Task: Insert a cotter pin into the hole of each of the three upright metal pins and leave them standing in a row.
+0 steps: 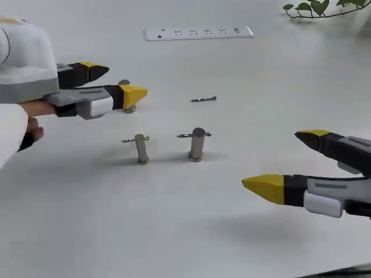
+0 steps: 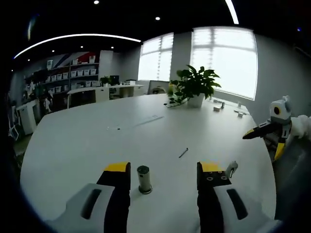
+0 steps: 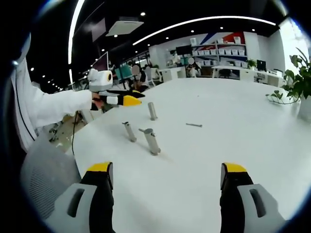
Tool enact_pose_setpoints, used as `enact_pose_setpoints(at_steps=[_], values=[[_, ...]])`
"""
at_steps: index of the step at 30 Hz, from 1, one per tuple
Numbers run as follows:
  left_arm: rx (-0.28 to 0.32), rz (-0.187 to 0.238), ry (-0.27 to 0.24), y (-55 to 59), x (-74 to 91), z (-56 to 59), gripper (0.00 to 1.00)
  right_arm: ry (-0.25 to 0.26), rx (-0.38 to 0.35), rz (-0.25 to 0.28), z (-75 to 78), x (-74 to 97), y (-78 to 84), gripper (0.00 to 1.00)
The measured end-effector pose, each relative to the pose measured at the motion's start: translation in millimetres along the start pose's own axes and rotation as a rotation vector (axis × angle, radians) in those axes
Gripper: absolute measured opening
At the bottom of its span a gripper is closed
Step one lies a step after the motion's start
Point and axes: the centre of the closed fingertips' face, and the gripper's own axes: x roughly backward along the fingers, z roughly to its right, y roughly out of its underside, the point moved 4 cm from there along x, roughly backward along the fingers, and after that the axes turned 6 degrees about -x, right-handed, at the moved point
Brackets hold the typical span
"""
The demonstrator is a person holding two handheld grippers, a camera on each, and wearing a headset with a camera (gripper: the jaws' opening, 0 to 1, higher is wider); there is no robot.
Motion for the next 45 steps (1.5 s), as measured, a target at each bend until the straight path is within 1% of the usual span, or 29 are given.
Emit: enact_pose_setpoints(at_steps=[1,4,8,9,11,12,13,15,16,18,19,20,22,23,24,27,28,29,30,32,36,38,41,45], values=[[-0.014,-0.011,-0.005,2.5,-2.8,-2.2,0.51,0.000,0.000,-0.001,0.1,0.0,0.2,0.89],[-0.006,-0.030,-0.012,9.5,-11.5,-7.7,0.49,0.002,0.000,-0.007,0.7,-0.1,1.4,0.89],[0.000,-0.052,-0.017,16.5,-20.1,-13.4,0.42,0.007,-0.003,-0.007,2.0,-0.1,1.6,0.89],[-0.011,-0.070,-0.026,19.3,-21.8,-15.5,0.42,0.006,-0.002,-0.010,1.8,-0.1,2.4,0.89],[-0.016,-0.085,-0.037,22.0,-23.7,-18.0,0.42,0.005,-0.003,-0.013,1.5,-0.4,3.1,0.88],[-0.024,-0.103,-0.039,25.1,-25.3,-19.5,0.42,0.003,-0.003,-0.016,1.0,-0.8,4.0,0.88],[-0.024,-0.102,-0.038,25.9,-26.5,-19.8,0.42,0.001,-0.003,-0.019,0.7,-1.1,4.6,0.88],[-0.009,-0.109,-0.023,29.7,-28.6,-19.7,0.41,0.001,-0.001,-0.024,0.4,-1.7,5.4,0.88],[0.023,-0.108,-0.020,33.0,-30.3,-19.8,0.41,0.000,0.000,-0.026,0.3,-2.1,5.8,0.88],[0.028,-0.110,-0.031,36.1,-32.2,-22.3,0.37,0.000,0.000,-0.028,0.4,-3.0,6.6,0.88],[0.030,-0.107,-0.034,35.9,-32.7,-22.7,0.34,-0.001,0.000,-0.031,0.3,-3.2,7.2,0.88],[0.040,-0.087,-0.034,33.3,-33.4,-22.6,0.30,-0.001,0.000,-0.034,0.2,-3.3,7.8,0.87],[0.056,-0.078,-0.018,31.0,-34.4,-21.1,0.25,-0.004,-0.002,-0.035,0.0,-3.4,8.1,0.87],[0.046,-0.080,-0.015,30.7,-34.8,-20.8,0.22,-0.003,-0.003,-0.035,0.0,-3.5,8.2,0.87],[0.017,-0.087,-0.019,30.6,-35.9,-20.8,0.21,-0.003,-0.003,-0.035,0.3,-3.6,8.1,0.87],[0.003,-0.092,-0.030,31.2,-37.0,-21.4,0.17,-0.008,-0.004,-0.036,-0.4,-3.5,8.5,0.87],[-0.013,-0.099,-0.031,31.4,-35.9,-21.5,0.14,-0.014,-0.005,-0.037,-1.1,-3.5,8.7,0.86],[-0.008,-0.100,-0.043,30.3,-34.7,-22.8,0.11,-0.022,-0.007,-0.040,-2.1,-3.3,9.2,0.85],[0.016,-0.093,-0.037,29.1,-33.9,-22.5,0.10,-0.021,-0.006,-0.040,-1.9,-3.4,9.4,0.84],[-0.012,-0.098,-0.033,29.0,-32.7,-22.4,0.10,-0.021,-0.003,-0.045,-1.8,-3.5,10.1,0.85],[-0.006,-0.118,-0.034,28.8,-28.4,-22.7,0.10,-0.023,-0.006,-0.044,-2.1,-4.0,9.9,0.85],[0.013,-0.130,-0.039,28.7,-24.1,-23.6,0.10,-0.017,-0.002,-0.050,-1.2,-3.9,10.7,0.86],[0.001,-0.116,-0.052,21.0,-16.1,-24.0,0.10,-0.016,-0.002,-0.052,-0.8,-3.5,11.4,0.86],[0.022,-0.053,-0.061,-2.2,-3.2,-24.1,0.10,-0.018,-0.002,-0.044,-1.3,-3.3,9.5,0.86]])
